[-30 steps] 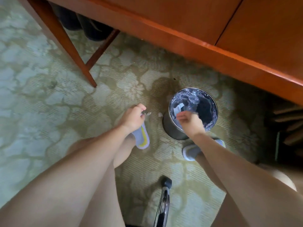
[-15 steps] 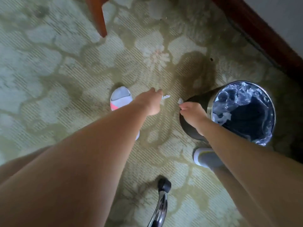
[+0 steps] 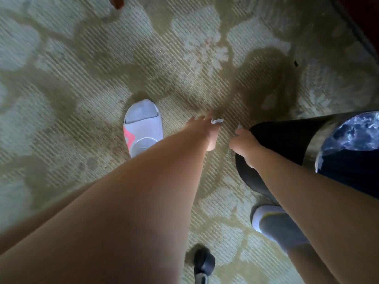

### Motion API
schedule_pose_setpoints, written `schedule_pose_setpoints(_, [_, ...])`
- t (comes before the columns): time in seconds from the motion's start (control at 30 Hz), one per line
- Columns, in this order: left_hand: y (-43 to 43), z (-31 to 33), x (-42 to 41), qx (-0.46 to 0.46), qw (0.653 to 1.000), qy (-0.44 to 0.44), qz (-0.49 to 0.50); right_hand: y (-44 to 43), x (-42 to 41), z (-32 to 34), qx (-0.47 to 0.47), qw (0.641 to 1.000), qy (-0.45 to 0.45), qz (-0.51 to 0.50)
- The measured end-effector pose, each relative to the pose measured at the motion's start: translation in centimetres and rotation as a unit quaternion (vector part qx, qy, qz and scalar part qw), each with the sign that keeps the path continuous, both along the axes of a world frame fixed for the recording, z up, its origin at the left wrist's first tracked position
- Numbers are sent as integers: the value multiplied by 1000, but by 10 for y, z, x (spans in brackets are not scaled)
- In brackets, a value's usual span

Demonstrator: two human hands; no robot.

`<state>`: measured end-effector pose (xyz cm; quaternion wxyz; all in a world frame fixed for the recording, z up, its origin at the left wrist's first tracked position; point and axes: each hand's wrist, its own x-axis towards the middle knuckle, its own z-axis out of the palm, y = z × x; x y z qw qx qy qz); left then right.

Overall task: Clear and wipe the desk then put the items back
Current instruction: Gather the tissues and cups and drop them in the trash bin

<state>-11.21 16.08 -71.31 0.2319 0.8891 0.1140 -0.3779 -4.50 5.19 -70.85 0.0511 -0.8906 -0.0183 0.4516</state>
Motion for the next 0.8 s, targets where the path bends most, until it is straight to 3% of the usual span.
schedule_pose_setpoints(0.4, [-8, -44, 9, 25, 998, -24, -45, -3, 5, -36, 6, 999, 39, 4])
schedule_pose_setpoints(0.8, [20, 0, 11, 38, 997, -46, -51, 16, -1, -7, 24, 1000, -10, -6])
